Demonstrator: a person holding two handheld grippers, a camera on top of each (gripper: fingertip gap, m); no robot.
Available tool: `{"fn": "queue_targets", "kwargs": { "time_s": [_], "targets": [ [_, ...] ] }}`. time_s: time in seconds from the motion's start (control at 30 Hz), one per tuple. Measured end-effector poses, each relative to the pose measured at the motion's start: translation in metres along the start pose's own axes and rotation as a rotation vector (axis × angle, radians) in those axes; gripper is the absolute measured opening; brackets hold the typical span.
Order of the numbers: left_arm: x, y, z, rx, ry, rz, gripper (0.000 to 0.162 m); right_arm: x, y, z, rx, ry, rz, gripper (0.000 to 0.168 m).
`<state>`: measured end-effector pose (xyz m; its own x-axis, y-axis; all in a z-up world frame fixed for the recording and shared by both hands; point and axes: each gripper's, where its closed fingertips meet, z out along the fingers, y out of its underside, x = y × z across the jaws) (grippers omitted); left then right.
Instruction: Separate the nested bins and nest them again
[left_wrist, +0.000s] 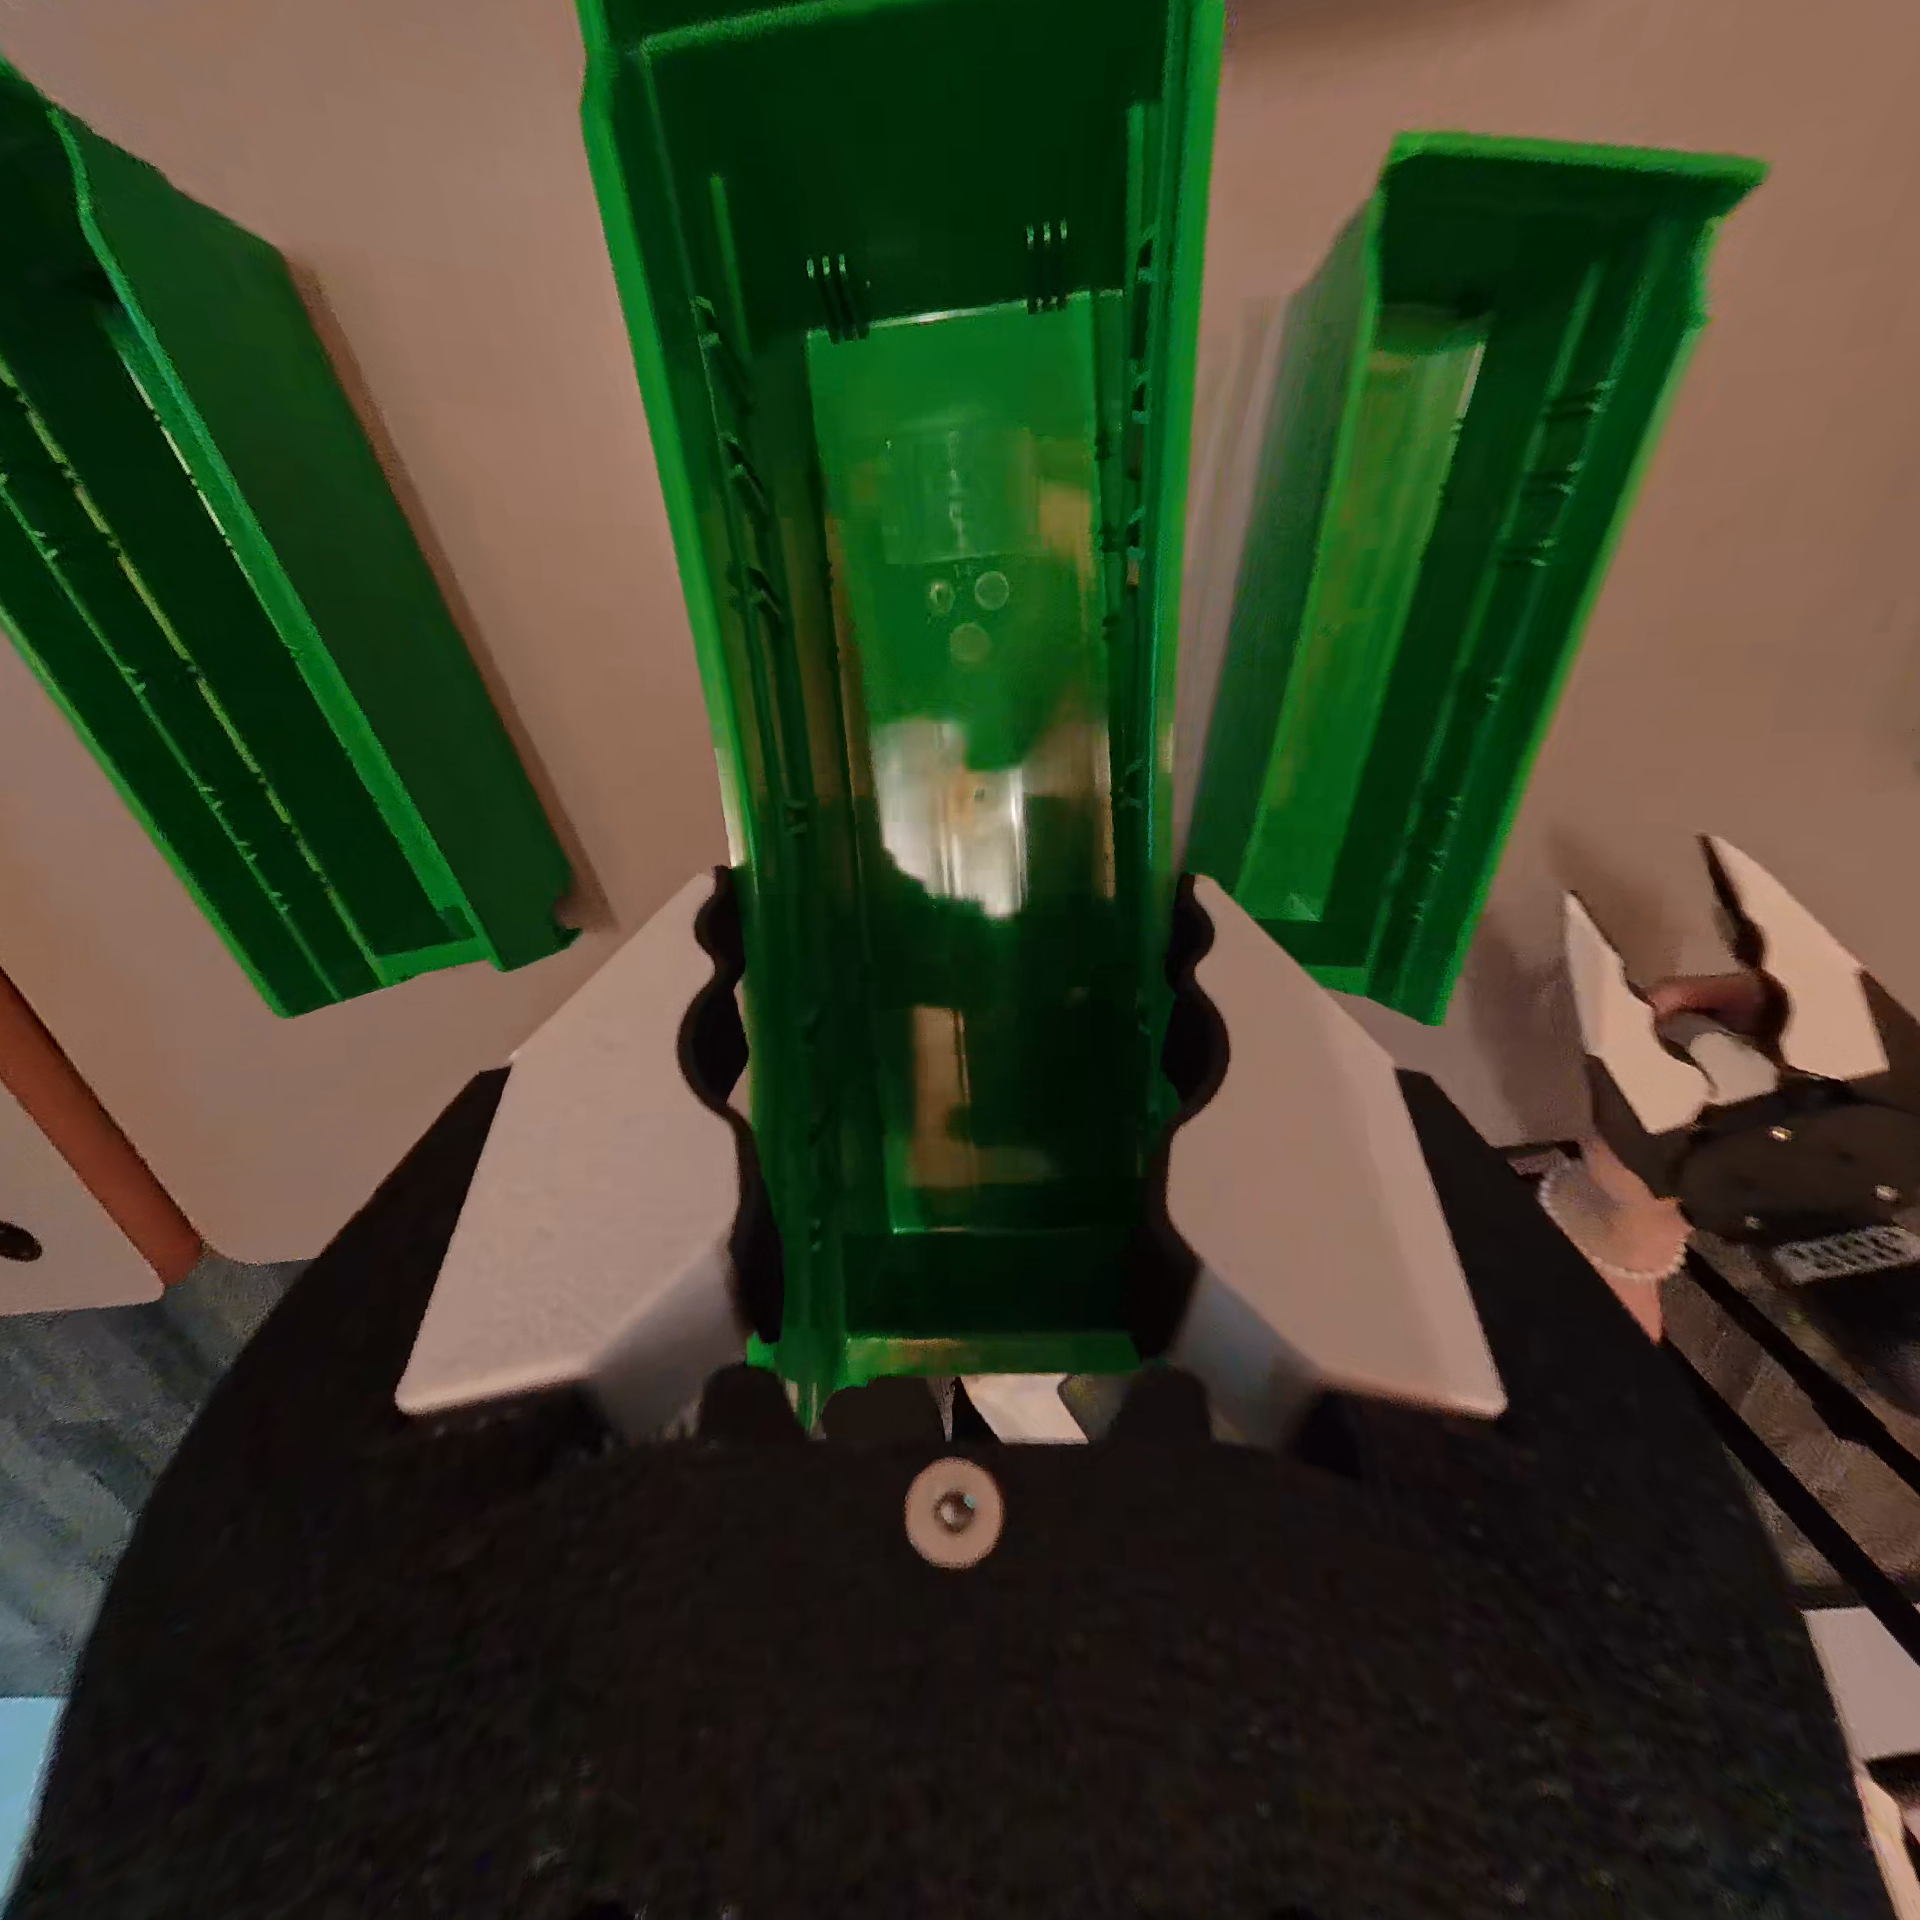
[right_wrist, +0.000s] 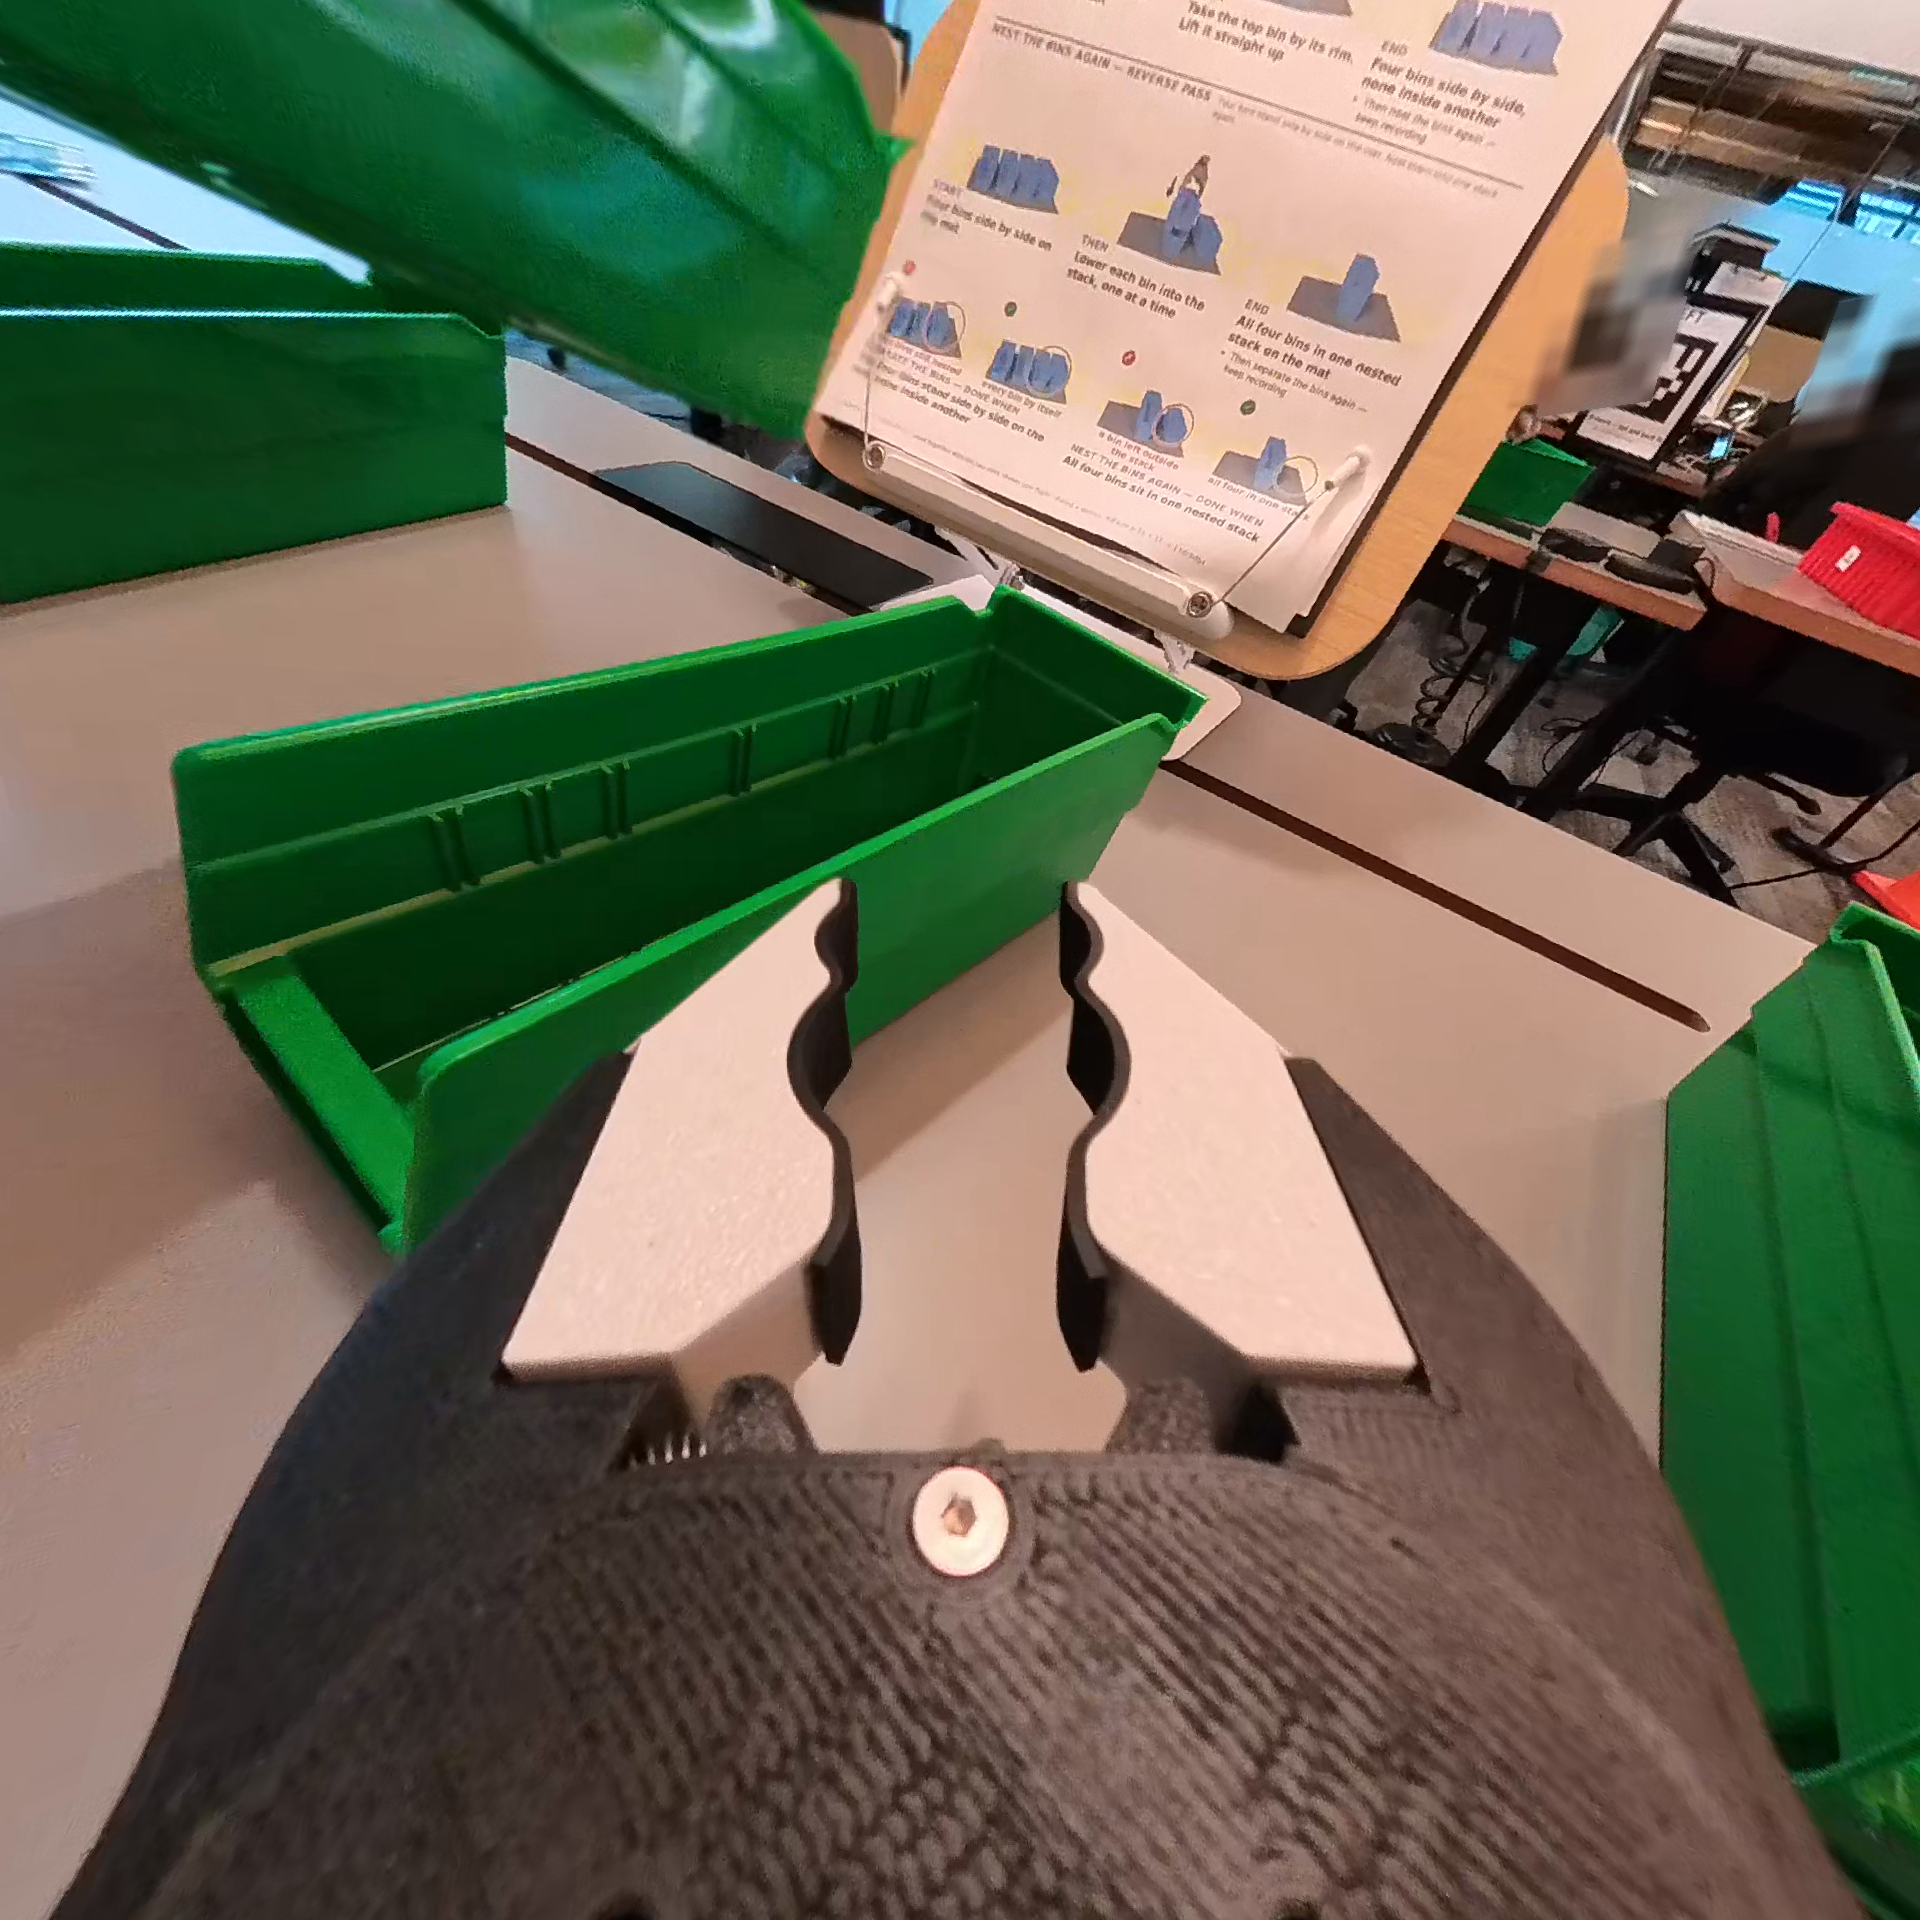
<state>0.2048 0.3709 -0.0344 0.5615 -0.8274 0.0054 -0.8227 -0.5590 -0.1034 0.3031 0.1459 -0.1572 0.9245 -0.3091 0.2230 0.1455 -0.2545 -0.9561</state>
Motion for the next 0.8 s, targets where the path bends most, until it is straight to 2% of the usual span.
{"fn": "queue_targets", "kwargs": {
  "time_s": [0.27,0.53,0.7,0.8],
  "targets": [
    [-0.050,-0.009,0.056,0.032,0.038,-0.082,0.083,0.009,0.014,0.003,-0.043,-0.004,0.057,0.046],
    [-0.070,-0.018,0.119,0.115,0.042,-0.086,0.086,0.007,0.007,0.001,-0.029,-0.074,0.248,0.082],
    [-0.082,-0.003,0.162,0.119,-0.061,-0.022,0.088,-0.001,0.004,0.001,-0.047,-0.115,0.363,0.109],
    [-0.081,-0.001,0.167,0.184,-0.077,-0.018,0.093,-0.009,0.004,0.003,-0.063,-0.121,0.390,0.122]
  ]
}}
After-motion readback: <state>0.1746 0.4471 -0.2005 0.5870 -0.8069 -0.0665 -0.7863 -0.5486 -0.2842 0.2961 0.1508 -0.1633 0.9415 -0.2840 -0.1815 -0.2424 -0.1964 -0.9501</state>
